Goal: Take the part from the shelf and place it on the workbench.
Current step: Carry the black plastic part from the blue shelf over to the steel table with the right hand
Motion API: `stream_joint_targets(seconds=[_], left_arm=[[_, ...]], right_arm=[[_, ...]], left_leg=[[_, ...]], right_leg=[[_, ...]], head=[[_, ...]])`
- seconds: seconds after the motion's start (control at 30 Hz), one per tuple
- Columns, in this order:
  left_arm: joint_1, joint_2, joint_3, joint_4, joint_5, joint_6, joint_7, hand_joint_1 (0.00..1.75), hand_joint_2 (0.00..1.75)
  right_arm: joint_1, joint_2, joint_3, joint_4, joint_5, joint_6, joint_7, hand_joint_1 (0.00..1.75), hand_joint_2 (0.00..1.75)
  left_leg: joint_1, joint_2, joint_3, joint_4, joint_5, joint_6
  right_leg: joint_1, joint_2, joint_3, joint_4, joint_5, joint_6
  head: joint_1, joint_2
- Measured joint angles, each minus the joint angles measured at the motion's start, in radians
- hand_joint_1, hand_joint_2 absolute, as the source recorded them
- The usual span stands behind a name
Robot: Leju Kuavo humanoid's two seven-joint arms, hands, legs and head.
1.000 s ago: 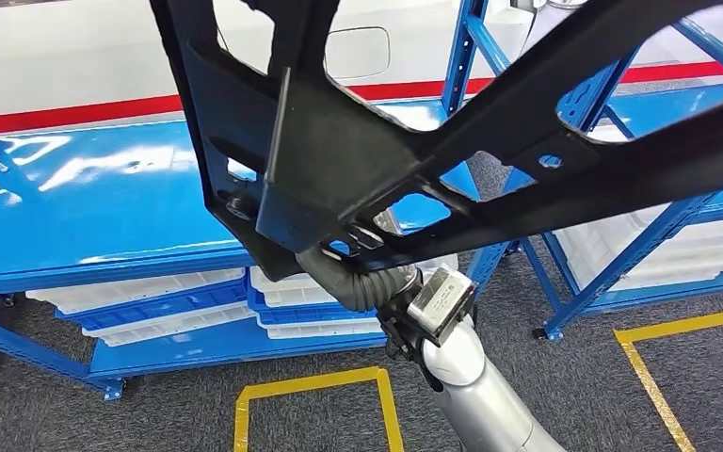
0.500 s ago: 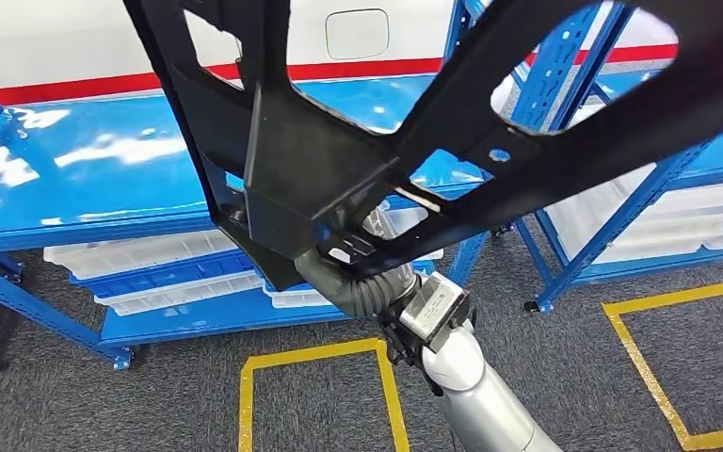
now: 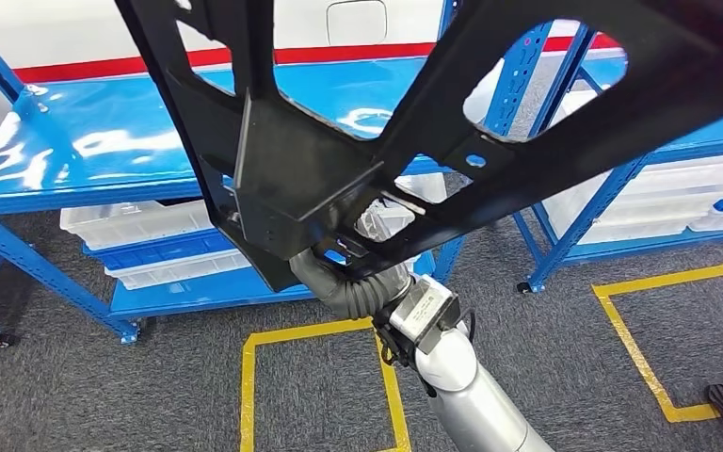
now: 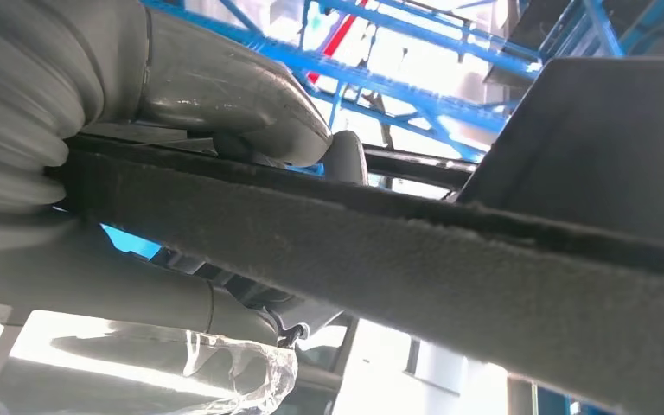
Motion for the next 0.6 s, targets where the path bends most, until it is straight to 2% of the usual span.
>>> stream_joint_targets(seconds=[0.07, 0.1, 0.13, 0.17, 0.2, 0.23, 0.27, 0.3, 0.33, 0.37, 0.4, 0.47, 0.5, 0.53, 0.6], left_arm=[[0.0, 0.0, 0.0, 0.0, 0.0, 0.0, 0.0, 0.0, 1.75], [0.0, 0.0, 0.0, 0.0, 0.0, 0.0, 0.0, 0.0, 1.75], [0.0, 0.0, 0.0, 0.0, 0.0, 0.0, 0.0, 0.0, 1.75], [-0.001, 0.0, 0.0, 0.0, -0.001, 0.0, 0.0, 0.0, 1.75], [-0.001, 0.001, 0.0, -0.001, -0.002, 0.0, -0.001, 0.0, 1.75], [-0.001, 0.002, 0.0, -0.001, -0.005, 0.0, -0.002, 0.0, 1.75], [-0.001, 0.003, 0.0, -0.001, -0.007, 0.0, -0.003, 0.0, 1.75], [-0.002, 0.003, -0.001, -0.001, -0.009, 0.0, -0.004, 0.0, 1.75], [-0.002, 0.003, -0.001, -0.001, -0.01, 0.0, -0.004, 0.0, 1.75], [-0.002, 0.003, -0.001, -0.001, -0.011, 0.0, -0.004, 0.0, 1.75], [-0.003, 0.002, -0.001, -0.001, -0.011, 0.0, -0.004, 0.0, 1.75], [-0.004, 0.0, -0.001, -0.001, -0.011, 0.0, -0.004, 0.0, 1.75], [-0.005, -0.001, -0.001, -0.001, -0.01, 0.0, -0.005, 0.0, 1.75], [-0.005, -0.001, -0.002, -0.002, -0.01, 0.0, -0.005, 0.0, 1.75], [-0.002, 0.002, -0.002, -0.002, -0.01, 0.0, -0.005, 0.0, 1.75]], right_arm=[[-0.001, 0.002, -0.001, 0.004, 0.004, 0.004, 0.0, 1.75, 1.75], [0.0, 0.002, -0.001, 0.006, 0.005, 0.004, 0.0, 1.75, 1.75], [0.001, 0.002, -0.003, 0.008, 0.007, 0.005, -0.001, 1.75, 1.75], [0.002, 0.001, -0.005, 0.01, 0.008, 0.005, -0.001, 1.75, 1.75], [0.002, 0.001, -0.008, 0.012, 0.009, 0.005, -0.001, 1.75, 1.75], [0.003, 0.001, -0.009, 0.014, 0.01, 0.005, -0.002, 1.75, 1.75], [0.004, 0.001, -0.011, 0.016, 0.011, 0.006, -0.002, 1.75, 1.75], [0.004, 0.001, -0.012, 0.018, 0.013, 0.006, -0.003, 1.75, 1.75], [0.005, 0.001, -0.012, 0.02, 0.015, 0.007, -0.004, 1.75, 1.75], [0.005, 0.001, -0.013, 0.022, 0.016, 0.007, -0.005, 1.75, 1.75], [0.005, 0.001, -0.014, 0.023, 0.016, 0.008, -0.006, 1.75, 1.75], [0.004, 0.002, -0.015, 0.023, 0.016, 0.008, -0.008, 1.75, 1.75], [0.004, 0.002, -0.016, 0.024, 0.016, 0.009, -0.009, 1.75, 1.75], [0.004, 0.003, -0.017, 0.024, 0.016, 0.009, -0.01, 1.75, 1.75], [0.004, 0.005, -0.017, 0.025, 0.016, 0.008, -0.01, 1.75, 1.75]], left_leg=[[-0.007, 0.004, -0.014, -0.008, 0.01, 0.025], [-0.01, 0.007, -0.025, -0.009, 0.022, 0.039], [-0.011, 0.01, -0.039, -0.011, 0.035, 0.053], [-0.011, 0.012, -0.054, -0.013, 0.048, 0.064], [-0.015, 0.012, -0.069, -0.013, 0.059, 0.07], [-0.017, 0.01, -0.085, -0.012, 0.07, 0.074], [-0.02, 0.008, -0.1, -0.012, 0.081, 0.075], [-0.023, 0.005, -0.115, -0.012, 0.093, 0.075], [-0.026, 0.0, -0.129, -0.012, 0.104, 0.074], [-0.028, -0.006, -0.141, -0.012, 0.115, 0.072], [-0.028, -0.012, -0.152, -0.011, 0.125, 0.07], [-0.032, -0.027, -0.167, -0.01, 0.145, 0.064], [-0.033, -0.035, -0.172, -0.011, 0.155, 0.06], [-0.033, -0.043, -0.175, -0.013, 0.164, 0.054], [-0.031, -0.051, -0.183, -0.014, 0.169, 0.043]], right_leg=[[-0.001, 0.0, -0.011, -0.001, 0.015, 0.019], [-0.002, 0.0, -0.022, 0.007, 0.007, 0.022], [-0.002, 0.001, -0.036, 0.03, -0.019, 0.019], [-0.002, 0.001, -0.054, 0.072, -0.06, 0.011], [-0.001, 0.002, -0.072, 0.132, -0.107, 0.003], [0.0, 0.002, -0.088, 0.201, -0.144, -0.001], [0.001, 0.003, -0.097, 0.261, -0.161, 0.001], [0.003, 0.003, -0.096, 0.299, -0.159, 0.007], [0.006, 0.005, -0.079, 0.303, -0.141, 0.015], [0.008, 0.009, -0.045, 0.269, -0.118, 0.018], [0.011, 0.022, 0.004, 0.206, -0.102, 0.015], [0.016, 0.048, 0.111, 0.049, -0.112, -0.003], [0.019, 0.056, 0.142, -0.004, -0.124, -0.01], [0.022, 0.054, 0.156, -0.032, -0.132, -0.016], [0.013, 0.038, 0.153, -0.04, -0.125, -0.025]], head=[[0.002, 0.0], [0.002, 0.0], [0.003, 0.0], [0.004, 0.0], [0.005, 0.0], [0.006, 0.0], [0.006, 0.0], [0.006, 0.0], [0.006, 0.0], [0.006, 0.0], [0.006, 0.0], [0.005, 0.0], [0.004, 0.0], [0.004, 0.0], [0.003, 0.0]])
